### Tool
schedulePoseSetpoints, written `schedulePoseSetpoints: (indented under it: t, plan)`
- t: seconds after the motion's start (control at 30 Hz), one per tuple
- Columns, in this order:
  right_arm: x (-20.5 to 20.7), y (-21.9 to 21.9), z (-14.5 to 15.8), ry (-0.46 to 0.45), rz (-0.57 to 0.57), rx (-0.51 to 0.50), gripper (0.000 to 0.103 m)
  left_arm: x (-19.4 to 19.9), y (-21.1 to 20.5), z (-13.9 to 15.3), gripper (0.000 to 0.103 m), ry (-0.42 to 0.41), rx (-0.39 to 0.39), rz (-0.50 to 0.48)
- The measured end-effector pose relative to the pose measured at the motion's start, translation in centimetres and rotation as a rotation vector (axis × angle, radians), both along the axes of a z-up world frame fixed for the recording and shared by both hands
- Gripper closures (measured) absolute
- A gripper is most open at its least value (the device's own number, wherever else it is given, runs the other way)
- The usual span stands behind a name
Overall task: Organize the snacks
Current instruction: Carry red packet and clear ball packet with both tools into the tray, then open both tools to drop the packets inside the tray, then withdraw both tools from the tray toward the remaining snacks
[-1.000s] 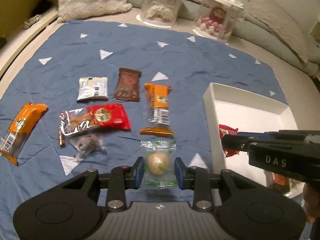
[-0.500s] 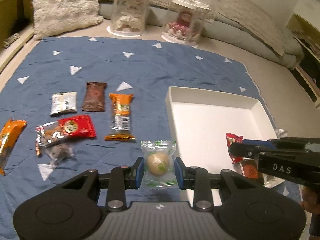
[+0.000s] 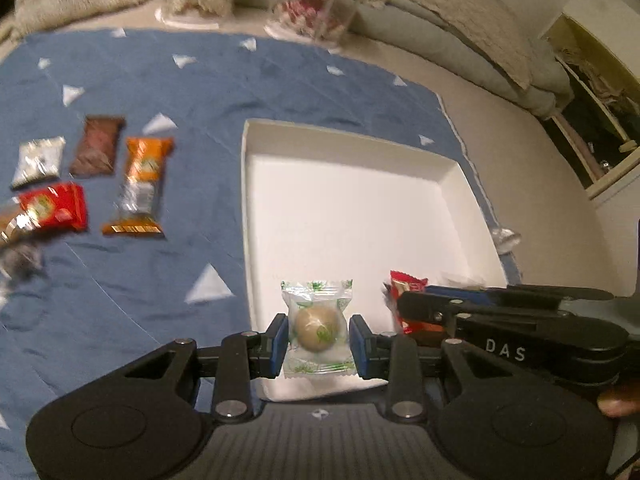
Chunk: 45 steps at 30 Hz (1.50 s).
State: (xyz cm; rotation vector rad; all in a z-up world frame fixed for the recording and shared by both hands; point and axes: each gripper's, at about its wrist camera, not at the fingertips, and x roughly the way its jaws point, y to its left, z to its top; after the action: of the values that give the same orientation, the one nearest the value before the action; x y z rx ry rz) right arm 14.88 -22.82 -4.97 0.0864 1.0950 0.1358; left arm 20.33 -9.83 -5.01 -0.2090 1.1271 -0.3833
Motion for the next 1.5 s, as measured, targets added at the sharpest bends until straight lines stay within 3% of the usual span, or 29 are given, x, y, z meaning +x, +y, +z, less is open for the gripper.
schedulePoseSetpoints:
  t: [0.2, 0.27, 0.3, 0.37, 0.6, 0.8, 0.93, 1.03, 1.17, 1.4, 1.5]
  plan:
    - [-0.5, -0.8, -0.9, 0.039, -0.008, 0.002, 0.076, -0.4, -0.3, -0.9, 0.065, 0.013, -0.024, -0.028]
    - [-0.7, -1.1, -1.2, 0.052, -0.015, 0.008, 0.073, -0.3, -0.4, -1.0, 0.048, 0.010, -0.027, -0.025]
    - [-0.7, -1.3, -1.3, 0.054, -0.024, 0.012, 0.073, -0.3, -0.4, -0.9, 0.045, 0.010, -0.023, -0.023]
    - [-0.8, -1.8, -1.6, 0.068, -0.040, 0.017, 0.067, -0.3, -0.4, -1.1, 0.044, 0.017, -0.010, -0.023]
    - [-0.6, -2.1, -2.2, 0.087, -0.054, -0.008, 0.063, -0.1, 0.2, -1.9, 0.036, 0.059, 0.040, -0.010]
    - [-1.0, -2.2, -2.1, 0.079, -0.068, -0.022, 0.045, -0.1, 0.7, -1.9, 0.020, 0.056, 0.064, -0.001]
    - [-1.0, -2.4, -2.0, 0.057, -0.097, -0.035, 0.017, -0.2, 1.5, -1.9, 0.007, 0.049, 0.087, 0.008]
    - [-0.9, -2.5, -2.2, 0.062, -0.095, -0.052, 0.011, -0.1, 2.4, -2.2, 0.001, 0.058, 0.099, 0.025]
    - [-0.7, -2.2, -2.5, 0.053, -0.097, -0.068, 0.001, 0.2, 3.4, -2.2, 0.000, 0.053, 0.120, 0.046]
    - [0.9, -0.7, -1.8, 0.005, -0.088, -0.048, 0.001, 1.2, 6.8, -1.8, 0.000, 0.054, 0.130, 0.102]
    - [2.2, 0.8, -1.4, -0.019, -0.069, -0.039, 0.001, 1.6, 8.6, -1.5, 0.000, 0.025, 0.178, 0.141]
